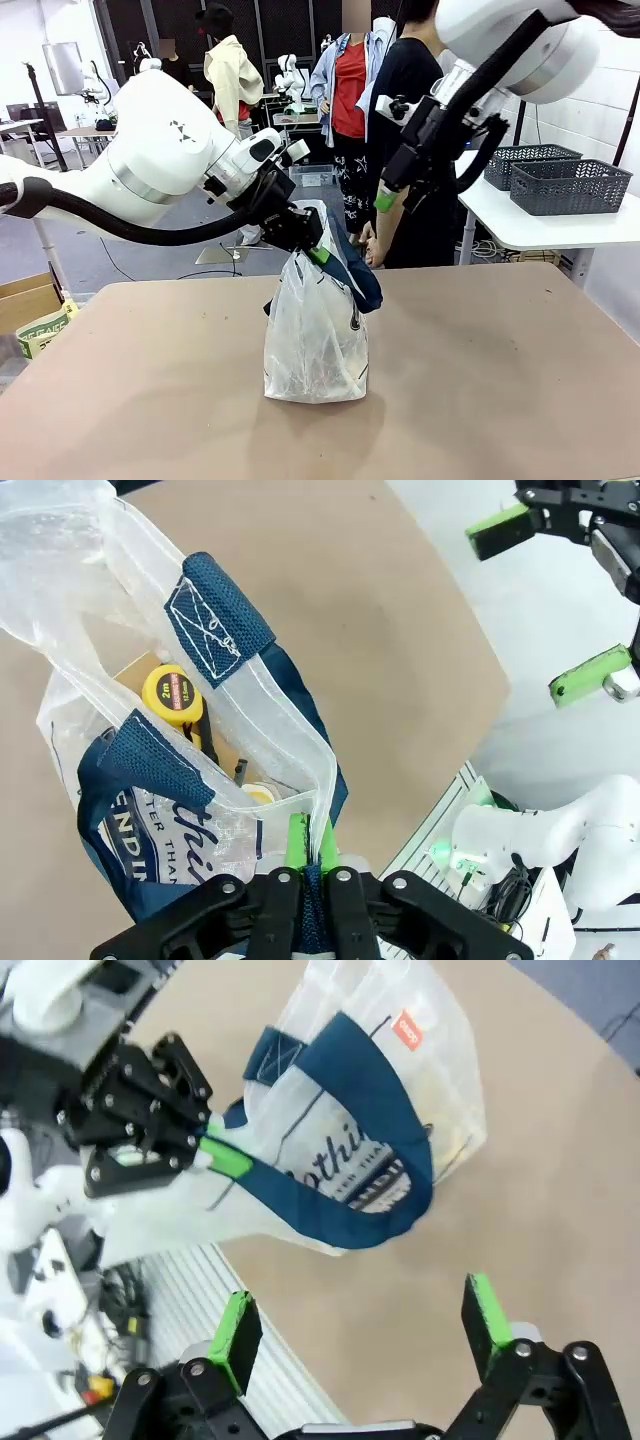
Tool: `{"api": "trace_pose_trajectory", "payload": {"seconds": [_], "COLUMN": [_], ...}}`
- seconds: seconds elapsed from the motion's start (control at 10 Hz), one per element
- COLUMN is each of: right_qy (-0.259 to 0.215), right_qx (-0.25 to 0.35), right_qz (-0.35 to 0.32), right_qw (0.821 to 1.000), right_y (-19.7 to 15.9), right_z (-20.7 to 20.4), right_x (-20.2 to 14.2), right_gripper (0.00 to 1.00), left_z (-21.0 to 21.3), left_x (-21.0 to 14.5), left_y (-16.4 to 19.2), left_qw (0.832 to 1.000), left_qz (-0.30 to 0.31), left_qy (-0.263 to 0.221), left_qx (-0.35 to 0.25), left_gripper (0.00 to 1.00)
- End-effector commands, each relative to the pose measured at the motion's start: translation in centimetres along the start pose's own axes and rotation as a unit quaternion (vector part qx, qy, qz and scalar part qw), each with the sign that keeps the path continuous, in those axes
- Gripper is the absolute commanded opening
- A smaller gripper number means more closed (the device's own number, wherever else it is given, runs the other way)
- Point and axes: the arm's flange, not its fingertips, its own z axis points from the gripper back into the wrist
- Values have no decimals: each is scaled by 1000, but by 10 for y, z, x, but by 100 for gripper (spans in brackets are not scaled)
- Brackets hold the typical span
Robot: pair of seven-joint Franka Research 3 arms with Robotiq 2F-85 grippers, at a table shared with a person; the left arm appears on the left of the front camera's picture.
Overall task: Transfer purchased items from the store into the shopping bag.
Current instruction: Move the Reusable shopping bag to the right side of the table.
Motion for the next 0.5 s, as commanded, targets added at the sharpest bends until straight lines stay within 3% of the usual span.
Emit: {"api": "trace_pose_trajectory", "payload": {"seconds": [0.0, 0.2, 0.4], "right_qy": [-39, -59, -33], "right_qx": [-6, 8, -9], "right_qz": [41, 48, 45], "right_qw": [998, 997, 998], "right_y": [-7, -15, -14], "right_z": [-7, -10, -2], "right_x": [-33, -38, -31], "right_gripper": [100, 100, 100], "left_z": [1, 1, 1], "left_x": [-1, -1, -1], "left_y": [0, 0, 0], "left_qw": [1000, 1000, 1000], "left_qz": [5, 5, 5], "left_qy": [-2, -2, -2], "left_qx": [-3, -3, -3], "left_gripper": [0, 0, 0]}}
